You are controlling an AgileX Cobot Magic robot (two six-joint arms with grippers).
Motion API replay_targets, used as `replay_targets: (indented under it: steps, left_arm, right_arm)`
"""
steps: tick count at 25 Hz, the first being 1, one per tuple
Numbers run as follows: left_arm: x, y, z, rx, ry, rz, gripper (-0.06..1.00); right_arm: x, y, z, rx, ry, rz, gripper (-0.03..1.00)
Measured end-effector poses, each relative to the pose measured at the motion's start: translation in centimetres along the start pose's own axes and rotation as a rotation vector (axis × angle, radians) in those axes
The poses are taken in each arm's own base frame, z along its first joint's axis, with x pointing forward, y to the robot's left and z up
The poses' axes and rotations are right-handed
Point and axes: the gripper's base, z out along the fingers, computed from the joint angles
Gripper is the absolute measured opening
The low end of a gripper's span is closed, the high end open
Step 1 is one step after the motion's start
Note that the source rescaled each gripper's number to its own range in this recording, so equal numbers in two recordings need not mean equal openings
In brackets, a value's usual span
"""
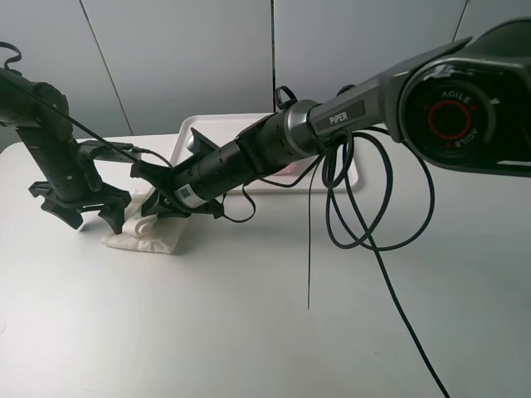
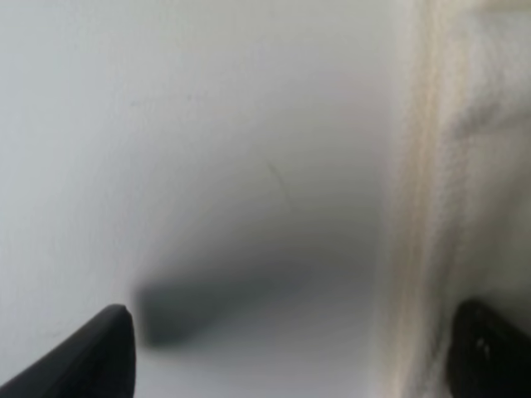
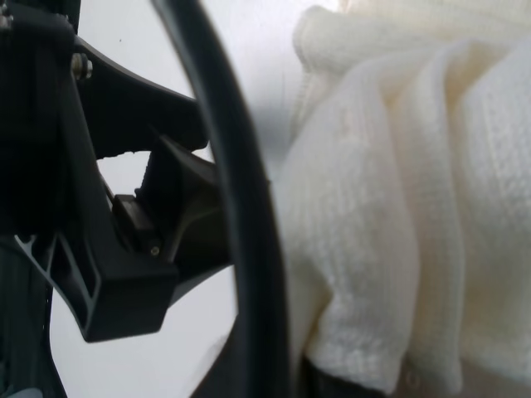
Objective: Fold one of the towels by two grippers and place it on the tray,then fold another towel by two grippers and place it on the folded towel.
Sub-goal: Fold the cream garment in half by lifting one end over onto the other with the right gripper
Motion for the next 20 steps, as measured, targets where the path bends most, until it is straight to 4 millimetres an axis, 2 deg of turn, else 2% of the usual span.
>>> replay_targets:
  steps: [11, 14, 20]
  left_arm:
    - [-0.1, -0.2, -0.4, 0.025, -0.010, 0.008, 0.98]
    - [-0.5, -0.2, -1.5, 0.032, -0.026, 0.010, 0.98]
    - [-1.6, -0.1, -4.8, 0.031, -0.084, 0.021, 0.98]
  right_arm:
    - [-0.1, 0.0, 0.0, -0.003, -0.011, 0.006, 0.04]
    - [-0.1, 0.0, 0.0, -0.003, -0.011, 0.006, 0.04]
    - [-0.1, -0.3, 0.1, 0.009, -0.013, 0.004, 0.04]
